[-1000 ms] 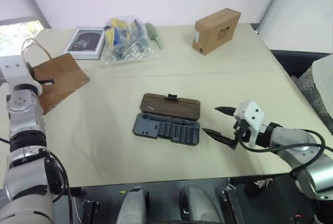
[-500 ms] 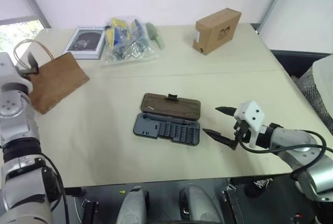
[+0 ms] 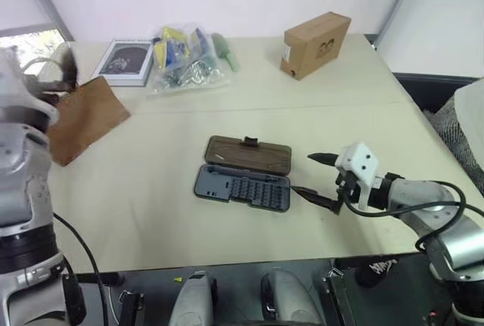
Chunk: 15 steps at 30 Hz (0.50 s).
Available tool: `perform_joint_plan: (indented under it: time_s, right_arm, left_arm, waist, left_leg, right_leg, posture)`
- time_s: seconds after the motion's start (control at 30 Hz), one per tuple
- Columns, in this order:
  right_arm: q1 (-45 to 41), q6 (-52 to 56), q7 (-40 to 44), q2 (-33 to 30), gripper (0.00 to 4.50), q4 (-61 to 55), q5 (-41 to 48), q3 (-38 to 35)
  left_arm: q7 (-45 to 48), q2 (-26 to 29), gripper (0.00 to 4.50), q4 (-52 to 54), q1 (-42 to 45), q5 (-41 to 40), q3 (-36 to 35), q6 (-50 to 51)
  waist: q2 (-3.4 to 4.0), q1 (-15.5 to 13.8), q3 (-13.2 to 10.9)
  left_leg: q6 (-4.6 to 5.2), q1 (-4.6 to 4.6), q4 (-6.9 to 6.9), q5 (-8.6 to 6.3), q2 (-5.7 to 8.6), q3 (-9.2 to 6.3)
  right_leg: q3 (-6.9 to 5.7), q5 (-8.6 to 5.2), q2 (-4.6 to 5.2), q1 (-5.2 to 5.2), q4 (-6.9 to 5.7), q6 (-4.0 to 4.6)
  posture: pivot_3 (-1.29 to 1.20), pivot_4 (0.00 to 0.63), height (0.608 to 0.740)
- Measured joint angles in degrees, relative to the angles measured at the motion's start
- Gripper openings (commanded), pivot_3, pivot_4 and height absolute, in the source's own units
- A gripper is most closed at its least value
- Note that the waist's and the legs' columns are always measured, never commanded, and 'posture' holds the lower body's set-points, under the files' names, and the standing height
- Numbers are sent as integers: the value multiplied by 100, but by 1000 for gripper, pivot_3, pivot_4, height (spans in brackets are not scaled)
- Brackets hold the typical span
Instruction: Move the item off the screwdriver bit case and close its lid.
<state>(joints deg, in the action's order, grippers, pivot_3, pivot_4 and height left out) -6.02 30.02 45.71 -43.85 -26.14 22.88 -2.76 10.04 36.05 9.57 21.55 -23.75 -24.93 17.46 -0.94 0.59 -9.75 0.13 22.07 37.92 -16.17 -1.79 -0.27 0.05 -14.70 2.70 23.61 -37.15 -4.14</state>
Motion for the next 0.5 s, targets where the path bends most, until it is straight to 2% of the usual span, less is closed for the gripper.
perform_joint_plan:
  time_s: [0.27, 0.4, 0.5]
  right_arm:
    - [-169, -55, -352, 261, 4500, 83, -149, -16]
    - [-275, -6, -718, 396, 4500, 72, -203, -139]
    - [-348, 233, -925, 413, 4500, 48, -188, -225]
  left_arm:
    - [1085, -312, 4476, 288, -1062, 79, 1148, 123]
    - [1684, -265, 4476, 210, -1773, 457, 1699, -187]
    - [2054, -105, 4476, 32, -2038, 847, 1874, -825]
  waist:
    - [1, 15, -1]
    - [1, 6, -1]
    - [2, -4, -1]
  left_leg:
    - [0, 0, -1, 0, -1, 2]
    - [0, 2, -1, 0, -2, 2]
    - [0, 2, -1, 0, -4, 3]
  right_leg:
    - [4, -1, -3, 3, 0, 2]
    - [7, -12, -4, 5, 1, 21]
    - [8, -14, 0, 5, 4, 25]
  posture:
    - [0, 150, 740]
    - [0, 150, 740]
    - [0, 150, 740]
